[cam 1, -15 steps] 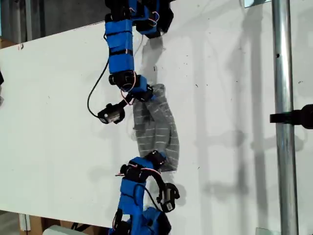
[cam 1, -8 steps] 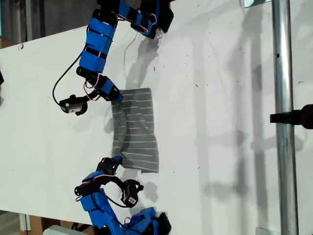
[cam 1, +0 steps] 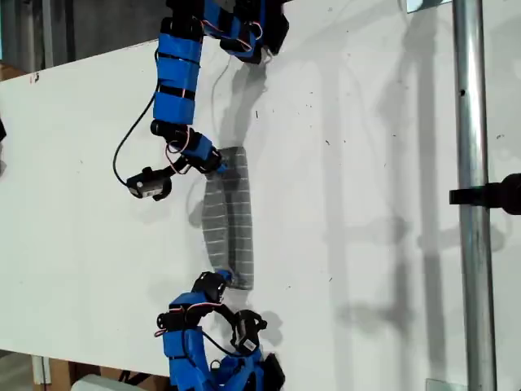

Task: Grasp corners of a towel and fold twice.

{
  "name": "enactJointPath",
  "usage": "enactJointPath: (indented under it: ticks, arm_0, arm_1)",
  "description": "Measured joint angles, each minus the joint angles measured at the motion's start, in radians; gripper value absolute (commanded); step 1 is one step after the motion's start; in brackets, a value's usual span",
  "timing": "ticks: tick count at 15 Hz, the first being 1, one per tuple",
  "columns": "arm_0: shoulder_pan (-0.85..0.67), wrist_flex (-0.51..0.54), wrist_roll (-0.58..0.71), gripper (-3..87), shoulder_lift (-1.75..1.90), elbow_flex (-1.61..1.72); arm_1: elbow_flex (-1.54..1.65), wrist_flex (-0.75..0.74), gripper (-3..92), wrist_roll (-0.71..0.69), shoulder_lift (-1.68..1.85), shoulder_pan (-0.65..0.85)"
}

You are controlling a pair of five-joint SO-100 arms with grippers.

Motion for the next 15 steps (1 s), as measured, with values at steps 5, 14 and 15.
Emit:
enactJointPath:
  ticks: [5, 14, 15]
  arm_0:
    - [0.149, -0.061, -0.195, 3.9, -0.149, 0.066]
    - [0.097, 0.077, -0.123, 25.2, 0.778, 0.321]
    - [0.089, 0.066, -0.129, 21.1, 0.973, 0.426]
  arm_1:
    - [-0.003, 0.058, -0.2, 0.130, -0.222, -0.091]
    - [0.287, 0.213, 31.5, 0.245, 0.529, 0.089]
    - [0.396, 0.218, 30.5, 0.301, 0.689, 0.135]
